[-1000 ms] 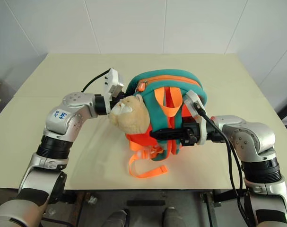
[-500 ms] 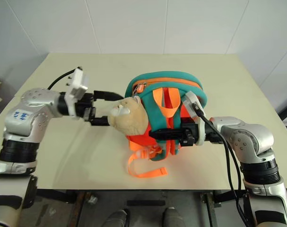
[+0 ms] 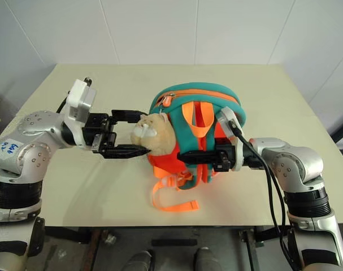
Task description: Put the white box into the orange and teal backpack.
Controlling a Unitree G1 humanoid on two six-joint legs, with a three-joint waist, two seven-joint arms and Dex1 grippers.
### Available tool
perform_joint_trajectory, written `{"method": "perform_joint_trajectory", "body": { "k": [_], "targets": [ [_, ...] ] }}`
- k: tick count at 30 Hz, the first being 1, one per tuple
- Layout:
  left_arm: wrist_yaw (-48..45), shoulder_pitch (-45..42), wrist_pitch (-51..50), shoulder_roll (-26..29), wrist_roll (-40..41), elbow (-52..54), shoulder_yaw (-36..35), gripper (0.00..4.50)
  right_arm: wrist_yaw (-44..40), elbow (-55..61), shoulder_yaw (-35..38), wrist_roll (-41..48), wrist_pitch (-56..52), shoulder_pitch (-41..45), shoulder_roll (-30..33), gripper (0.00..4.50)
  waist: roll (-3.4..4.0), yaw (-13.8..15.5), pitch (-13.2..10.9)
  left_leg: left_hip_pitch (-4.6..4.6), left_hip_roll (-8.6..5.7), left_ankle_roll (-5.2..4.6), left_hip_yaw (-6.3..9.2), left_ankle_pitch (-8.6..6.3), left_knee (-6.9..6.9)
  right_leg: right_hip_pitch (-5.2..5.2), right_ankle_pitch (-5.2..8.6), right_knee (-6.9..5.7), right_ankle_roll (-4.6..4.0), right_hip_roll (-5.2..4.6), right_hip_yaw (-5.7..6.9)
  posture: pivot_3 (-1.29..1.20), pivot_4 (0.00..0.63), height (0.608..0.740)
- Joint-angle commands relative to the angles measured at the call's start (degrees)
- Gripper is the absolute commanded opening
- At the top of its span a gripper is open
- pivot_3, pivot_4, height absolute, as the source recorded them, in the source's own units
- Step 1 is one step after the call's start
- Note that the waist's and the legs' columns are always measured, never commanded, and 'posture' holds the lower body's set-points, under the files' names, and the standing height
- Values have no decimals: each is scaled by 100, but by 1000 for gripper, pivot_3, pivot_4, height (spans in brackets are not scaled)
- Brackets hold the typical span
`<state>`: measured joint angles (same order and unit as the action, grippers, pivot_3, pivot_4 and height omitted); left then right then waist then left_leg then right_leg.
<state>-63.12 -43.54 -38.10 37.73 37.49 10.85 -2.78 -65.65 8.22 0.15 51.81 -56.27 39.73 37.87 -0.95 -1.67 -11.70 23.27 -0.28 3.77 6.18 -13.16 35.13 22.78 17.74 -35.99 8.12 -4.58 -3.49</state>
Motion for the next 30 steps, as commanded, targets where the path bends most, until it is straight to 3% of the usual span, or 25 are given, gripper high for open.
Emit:
{"method": "perform_joint_trajectory", "body": {
  "k": [1,2,5,11,14,19,24,30],
  "targets": [
    [185,41,194,-75,-146,252,100,4487,-70,47,29,27,54,150,-24,0,0,8,0,0,0,0,0,0,0,0,0,0,0,0,0,0,150,740],
    [193,59,288,-110,-188,270,143,4487,-69,46,29,28,52,158,-26,0,0,10,0,0,0,0,0,0,0,0,0,0,0,0,0,0,150,740],
    [317,72,520,-239,-287,280,157,3944,-72,54,37,29,56,164,-22,0,0,14,0,0,-1,0,0,0,2,-1,0,0,0,0,0,0,150,740],
    [330,-56,627,-156,-193,241,-17,2304,-54,66,48,23,62,155,-25,0,0,14,0,0,-1,0,0,0,2,-1,0,1,0,0,0,0,150,740],
    [287,-321,554,158,-99,-18,-355,1531,-34,66,66,8,85,139,-31,0,0,13,0,1,-1,0,0,0,1,-1,0,1,0,0,0,0,150,740],
    [69,-488,340,769,103,-363,-741,1531,74,136,165,36,86,43,-37,0,1,-19,-1,-2,-1,0,-1,0,-3,0,0,2,0,1,0,0,150,740],
    [-354,-69,823,1457,-508,-931,-583,1531,189,239,236,82,86,-90,-39,0,2,-11,-1,-2,0,0,-1,0,-8,1,2,3,-3,1,1,0,150,740],
    [-319,348,1712,1171,-1253,-1724,-117,1531,408,386,322,188,79,-212,-116,0,2,12,-2,-2,0,0,-1,0,-6,1,1,0,-4,1,1,0,150,740]
  ]
}}
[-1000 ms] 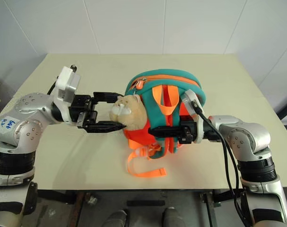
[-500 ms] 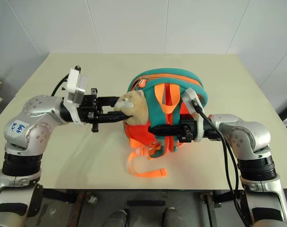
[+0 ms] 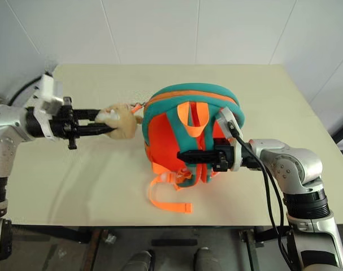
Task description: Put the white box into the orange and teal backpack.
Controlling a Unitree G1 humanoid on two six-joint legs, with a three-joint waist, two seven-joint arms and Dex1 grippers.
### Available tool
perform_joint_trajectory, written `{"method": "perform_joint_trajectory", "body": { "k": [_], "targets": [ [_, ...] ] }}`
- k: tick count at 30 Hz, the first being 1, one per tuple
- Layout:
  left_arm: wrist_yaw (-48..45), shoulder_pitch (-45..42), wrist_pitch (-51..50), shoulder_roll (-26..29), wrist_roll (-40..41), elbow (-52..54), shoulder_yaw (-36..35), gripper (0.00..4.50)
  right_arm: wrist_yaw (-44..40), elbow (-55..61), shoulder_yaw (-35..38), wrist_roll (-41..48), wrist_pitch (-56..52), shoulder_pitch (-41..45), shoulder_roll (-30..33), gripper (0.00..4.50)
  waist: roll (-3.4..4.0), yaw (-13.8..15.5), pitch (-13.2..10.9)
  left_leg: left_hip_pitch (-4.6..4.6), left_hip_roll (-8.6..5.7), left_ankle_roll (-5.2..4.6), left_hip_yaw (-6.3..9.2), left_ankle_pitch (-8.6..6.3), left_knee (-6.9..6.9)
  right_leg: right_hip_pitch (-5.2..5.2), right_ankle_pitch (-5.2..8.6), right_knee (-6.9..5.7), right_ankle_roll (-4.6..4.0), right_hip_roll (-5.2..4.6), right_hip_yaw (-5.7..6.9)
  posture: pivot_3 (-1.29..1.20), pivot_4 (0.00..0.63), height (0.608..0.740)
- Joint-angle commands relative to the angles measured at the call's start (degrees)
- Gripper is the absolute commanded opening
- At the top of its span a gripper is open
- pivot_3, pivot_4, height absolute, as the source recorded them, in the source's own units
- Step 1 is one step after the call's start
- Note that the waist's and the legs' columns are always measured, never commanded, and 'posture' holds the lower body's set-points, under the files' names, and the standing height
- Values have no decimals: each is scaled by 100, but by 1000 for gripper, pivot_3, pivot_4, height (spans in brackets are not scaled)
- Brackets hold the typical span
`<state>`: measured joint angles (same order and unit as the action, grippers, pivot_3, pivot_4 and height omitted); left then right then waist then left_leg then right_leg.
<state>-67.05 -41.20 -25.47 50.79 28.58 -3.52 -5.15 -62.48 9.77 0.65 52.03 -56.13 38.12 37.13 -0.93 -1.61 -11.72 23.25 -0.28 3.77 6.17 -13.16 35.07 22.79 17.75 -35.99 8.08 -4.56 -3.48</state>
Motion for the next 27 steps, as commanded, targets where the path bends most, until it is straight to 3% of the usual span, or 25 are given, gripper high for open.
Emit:
{"method": "perform_joint_trajectory", "body": {
  "k": [1,12,17,20,27],
  "targets": [
    [40,237,676,-238,-532,-358,287,1531,131,259,292,184,66,-78,-50,0,0,8,0,0,0,0,0,0,0,0,0,0,0,0,0,0,150,740],
    [589,640,2347,-1340,-1770,-2360,941,1531,678,399,541,495,-40,-299,-298,0,0,9,2,-4,0,-1,1,0,2,-2,-1,-3,0,-1,0,0,150,740],
    [312,904,2054,-1323,-1624,-1838,980,1531,351,624,-167,-520,629,-717,189,0,-1,18,3,-5,-2,-1,3,0,7,-8,-2,-1,1,-1,0,0,150,740],
    [263,1160,1532,-1085,-1427,-1133,844,2125,344,587,-115,-778,988,-781,220,0,-1,-18,4,-10,-1,-1,2,-1,6,-12,-3,-1,2,-1,-2,0,150,740],
    [486,1943,652,-503,-817,604,-8,4241,211,486,203,-1568,2213,-1283,530,2240,0,15,4,-8,1,-1,2,-1,1,-11,-2,3,0,-1,-1,0,150,740]
  ]
}}
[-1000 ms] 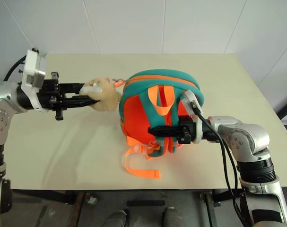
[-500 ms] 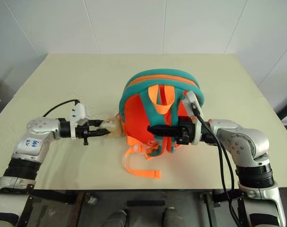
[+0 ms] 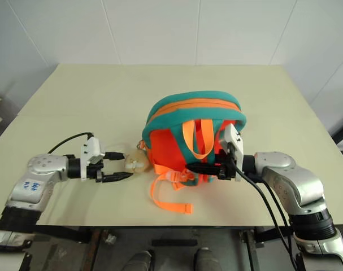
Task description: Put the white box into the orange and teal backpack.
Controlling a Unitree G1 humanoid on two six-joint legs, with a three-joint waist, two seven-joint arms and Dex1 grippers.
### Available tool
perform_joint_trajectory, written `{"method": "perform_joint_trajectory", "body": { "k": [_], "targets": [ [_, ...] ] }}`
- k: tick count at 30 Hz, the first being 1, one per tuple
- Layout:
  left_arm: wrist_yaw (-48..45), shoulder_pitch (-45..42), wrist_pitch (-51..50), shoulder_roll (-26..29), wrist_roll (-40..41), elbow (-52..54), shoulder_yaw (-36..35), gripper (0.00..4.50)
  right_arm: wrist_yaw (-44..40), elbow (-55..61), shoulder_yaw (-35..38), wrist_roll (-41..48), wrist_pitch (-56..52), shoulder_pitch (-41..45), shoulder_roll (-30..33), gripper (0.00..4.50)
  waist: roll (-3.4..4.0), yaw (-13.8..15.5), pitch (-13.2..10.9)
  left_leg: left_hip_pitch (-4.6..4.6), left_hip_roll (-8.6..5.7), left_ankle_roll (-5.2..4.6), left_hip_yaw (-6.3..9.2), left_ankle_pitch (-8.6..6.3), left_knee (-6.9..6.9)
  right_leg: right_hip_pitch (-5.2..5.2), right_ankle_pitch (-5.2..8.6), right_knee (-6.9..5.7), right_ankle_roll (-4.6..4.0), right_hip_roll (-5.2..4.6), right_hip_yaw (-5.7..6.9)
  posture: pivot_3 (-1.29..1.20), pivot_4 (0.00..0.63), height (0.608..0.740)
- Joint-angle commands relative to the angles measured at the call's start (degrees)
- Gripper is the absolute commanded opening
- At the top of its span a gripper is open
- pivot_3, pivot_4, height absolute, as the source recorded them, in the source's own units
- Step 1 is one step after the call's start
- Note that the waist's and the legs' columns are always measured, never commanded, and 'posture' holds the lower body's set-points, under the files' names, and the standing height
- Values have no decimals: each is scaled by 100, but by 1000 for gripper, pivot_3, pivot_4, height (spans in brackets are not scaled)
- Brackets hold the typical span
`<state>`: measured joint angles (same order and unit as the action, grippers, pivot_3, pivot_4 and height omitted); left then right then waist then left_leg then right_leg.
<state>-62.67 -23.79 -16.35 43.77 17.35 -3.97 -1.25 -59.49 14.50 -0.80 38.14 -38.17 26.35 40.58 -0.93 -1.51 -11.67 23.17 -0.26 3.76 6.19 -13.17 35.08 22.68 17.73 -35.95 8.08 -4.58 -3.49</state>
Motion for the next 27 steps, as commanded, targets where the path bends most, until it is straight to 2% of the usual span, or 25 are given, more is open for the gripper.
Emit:
{"method": "perform_joint_trajectory", "body": {
  "k": [1,6,7,10,16,21,27],
  "targets": [
    [41,328,-389,278,380,813,-491,4500,-95,-51,432,-199,463,-153,241,2660,0,6,0,1,0,0,0,0,0,0,0,1,0,0,0,0,150,740],
    [68,860,-744,381,610,1295,-619,4500,-465,-462,491,-766,1186,-448,741,4372,1,-1,0,-3,0,-1,-1,-1,-1,-5,2,5,-4,-1,0,0,150,740],
    [76,913,-738,385,594,1342,-598,4500,-444,-537,576,-733,1203,-453,744,4483,0,-3,-1,-4,0,-1,-1,-1,0,-5,3,5,-5,-1,0,0,150,740],
    [164,871,-745,359,522,1426,-496,4500,-553,-858,889,-616,1203,-434,874,4483,0,3,-1,-5,0,-1,-1,-1,0,-6,2,4,-8,-1,0,0,150,740],
    [294,475,-82,172,549,1483,-654,4500,-628,-1174,1462,-896,1681,-830,1308,4483,3,93,-2,-4,-2,0,-1,-1,1,-9,0,10,-10,-2,1,0,150,740],
    [294,561,-60,216,498,1304,-646,4500,-682,-1180,1446,-1138,1969,-1081,1386,4483,5,-3,-3,-8,1,-1,-6,-3,-5,-8,0,9,-11,-1,1,0,150,740],
    [213,609,-83,285,517,1293,-656,4500,-617,-1186,1475,-1045,1891,-931,1287,4483,7,-22,-4,-11,2,-2,-13,-3,-2,-8,-1,6,-9,-1,-3,0,150,740]
  ]
}}
